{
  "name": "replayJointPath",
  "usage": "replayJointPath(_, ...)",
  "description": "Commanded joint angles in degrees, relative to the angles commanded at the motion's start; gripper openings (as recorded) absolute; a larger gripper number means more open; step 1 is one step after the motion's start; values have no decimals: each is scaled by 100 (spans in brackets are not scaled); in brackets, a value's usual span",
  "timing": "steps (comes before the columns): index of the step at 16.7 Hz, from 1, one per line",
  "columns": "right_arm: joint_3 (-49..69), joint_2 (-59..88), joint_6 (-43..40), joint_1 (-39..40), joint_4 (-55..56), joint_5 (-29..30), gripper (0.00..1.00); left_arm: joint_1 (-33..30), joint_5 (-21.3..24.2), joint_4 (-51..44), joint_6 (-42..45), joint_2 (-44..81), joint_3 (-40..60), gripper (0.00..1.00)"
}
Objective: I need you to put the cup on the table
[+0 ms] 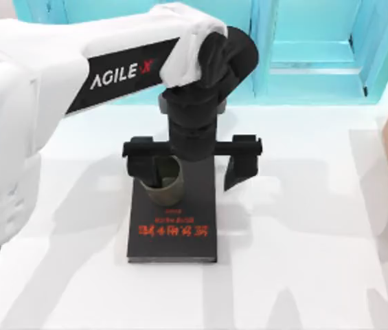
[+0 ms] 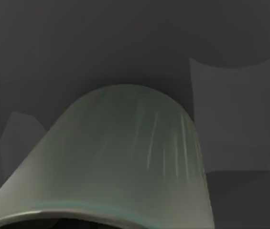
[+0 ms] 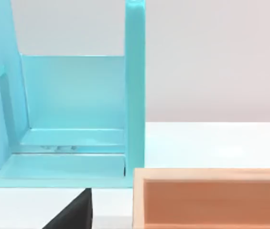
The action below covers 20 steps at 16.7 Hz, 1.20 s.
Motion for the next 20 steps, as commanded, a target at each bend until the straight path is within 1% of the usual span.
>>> replayJointPath(11, 0, 0, 0, 0, 0, 0, 100, 0, 0, 0, 0, 0, 0, 2)
replayJointPath(12, 0, 0, 0, 0, 0, 0, 100, 0, 0, 0, 0, 0, 0, 0)
replayJointPath(20, 0, 0, 0, 0, 0, 0, 100, 4, -1, -2, 5, -1, 2, 0)
